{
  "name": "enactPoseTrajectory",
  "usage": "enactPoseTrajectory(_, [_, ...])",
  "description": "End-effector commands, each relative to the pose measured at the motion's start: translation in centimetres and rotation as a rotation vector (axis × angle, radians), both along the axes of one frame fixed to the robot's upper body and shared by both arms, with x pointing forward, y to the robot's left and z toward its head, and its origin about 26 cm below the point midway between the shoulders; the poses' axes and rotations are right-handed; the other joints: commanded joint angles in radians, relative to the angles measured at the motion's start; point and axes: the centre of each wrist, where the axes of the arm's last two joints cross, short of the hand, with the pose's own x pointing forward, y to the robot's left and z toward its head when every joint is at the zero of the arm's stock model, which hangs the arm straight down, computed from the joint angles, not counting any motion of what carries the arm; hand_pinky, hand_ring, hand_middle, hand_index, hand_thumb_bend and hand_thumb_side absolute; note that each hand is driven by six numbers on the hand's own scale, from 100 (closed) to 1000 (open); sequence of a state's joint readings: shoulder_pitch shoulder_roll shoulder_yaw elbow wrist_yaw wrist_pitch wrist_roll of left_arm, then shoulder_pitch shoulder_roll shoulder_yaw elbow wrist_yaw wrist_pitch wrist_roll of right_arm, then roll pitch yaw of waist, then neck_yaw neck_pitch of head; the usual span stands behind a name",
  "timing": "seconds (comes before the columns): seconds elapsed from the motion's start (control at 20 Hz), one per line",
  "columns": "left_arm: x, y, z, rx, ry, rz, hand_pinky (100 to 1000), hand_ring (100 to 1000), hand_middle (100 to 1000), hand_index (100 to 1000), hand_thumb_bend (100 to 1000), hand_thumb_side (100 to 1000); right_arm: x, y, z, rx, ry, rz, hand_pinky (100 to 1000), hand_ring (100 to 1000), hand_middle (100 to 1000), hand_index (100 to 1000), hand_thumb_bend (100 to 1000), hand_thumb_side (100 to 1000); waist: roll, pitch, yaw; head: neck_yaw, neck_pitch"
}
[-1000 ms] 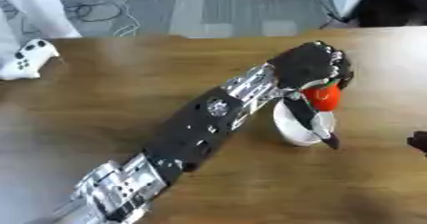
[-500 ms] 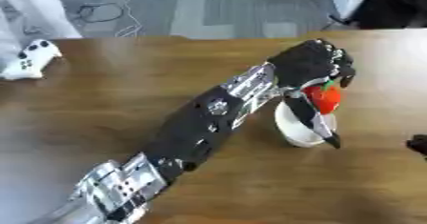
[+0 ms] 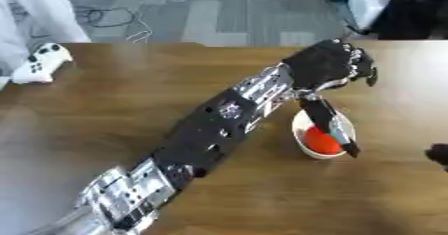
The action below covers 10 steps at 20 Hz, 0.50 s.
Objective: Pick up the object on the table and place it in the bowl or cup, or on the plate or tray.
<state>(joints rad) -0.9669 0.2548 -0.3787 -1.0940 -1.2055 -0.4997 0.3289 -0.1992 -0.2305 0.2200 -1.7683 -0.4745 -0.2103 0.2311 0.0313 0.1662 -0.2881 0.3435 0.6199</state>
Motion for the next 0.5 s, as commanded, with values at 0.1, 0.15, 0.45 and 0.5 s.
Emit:
enactPoseTrajectory(0.1, [0.1,0.2,2.0,0.000,-0.057,0.004,259,301,394,623,966,878,0.0,-0.3,0.4,-0.012,-0.018,-0.002,776,714,887,741,100,892,-0.012,-0.026,0.002,0.010,-0.001])
enactPoseTrajectory(0.15, [0.1,0.3,2.0,0.000,-0.059,0.006,247,300,393,622,965,879,0.0,-0.3,0.3,-0.011,-0.017,-0.003,776,714,887,741,100,891,-0.014,-0.028,0.004,0.010,-0.002])
enactPoseTrajectory(0.45, [0.0,0.7,2.1,-0.006,-0.033,0.013,440,338,376,593,898,835,-0.3,-1.1,-0.4,-0.015,0.003,-0.041,776,717,886,741,100,885,-0.016,-0.056,0.056,-0.001,0.005])
enactPoseTrajectory(0.5, [0.1,0.8,1.8,-0.012,0.003,0.014,533,363,381,606,885,819,-0.3,-1.3,-0.5,-0.017,0.007,-0.053,775,718,885,741,100,883,-0.014,-0.061,0.067,-0.004,0.006])
